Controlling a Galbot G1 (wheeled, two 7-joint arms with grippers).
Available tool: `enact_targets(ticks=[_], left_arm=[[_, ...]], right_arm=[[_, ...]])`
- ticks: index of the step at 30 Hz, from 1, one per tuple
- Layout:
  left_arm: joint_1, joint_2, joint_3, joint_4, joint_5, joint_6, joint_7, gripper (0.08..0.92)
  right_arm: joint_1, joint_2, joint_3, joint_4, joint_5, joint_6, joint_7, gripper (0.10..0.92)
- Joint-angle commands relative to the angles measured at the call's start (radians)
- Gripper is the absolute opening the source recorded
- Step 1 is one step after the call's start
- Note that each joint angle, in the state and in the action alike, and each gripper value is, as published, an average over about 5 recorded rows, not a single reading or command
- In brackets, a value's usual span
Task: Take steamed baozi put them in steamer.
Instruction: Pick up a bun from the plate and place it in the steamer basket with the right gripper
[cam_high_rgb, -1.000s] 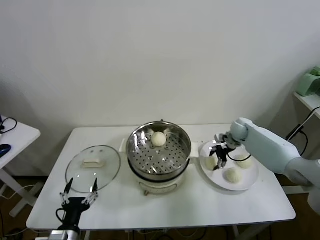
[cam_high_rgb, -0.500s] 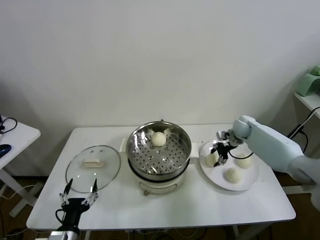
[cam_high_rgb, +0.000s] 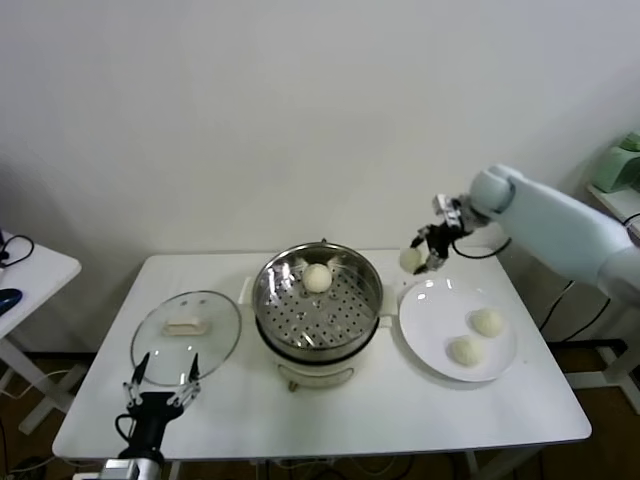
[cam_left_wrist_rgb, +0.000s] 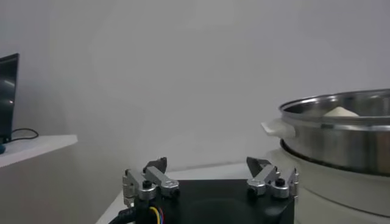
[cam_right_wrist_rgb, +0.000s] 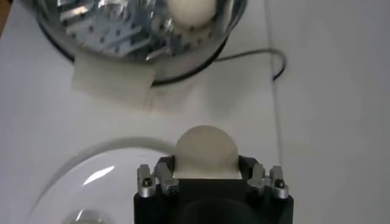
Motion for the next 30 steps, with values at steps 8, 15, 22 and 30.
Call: enact_targets(ticks=[8,15,22,30], left_arm=[[0.018,-0.009,0.020,-0.054,0.008,0.003,0.000,0.823],[0.045,-0.013,0.012,-0.090,0.016,0.002,-0.001,0.823],[0.067,-0.027,0.023,-0.120,0.031,0.005,-0.001,0.823],[0.091,-0.013,0.013,-0.116,0.013,-0.008,-0.003,0.823]], right_arm=[[0.284,0.199,-0.210,0.161,0.461,-0.138,0.045,0.679],[0.165,0.334,-0.196,0.154,0.451,-0.154,0.077,0.679],[0.084,0.421,-0.214,0.091,0.426,-0.152,0.080,0.679],[0.060,0.455,-0.255,0.045,0.411,-0.147,0.075,0.679]])
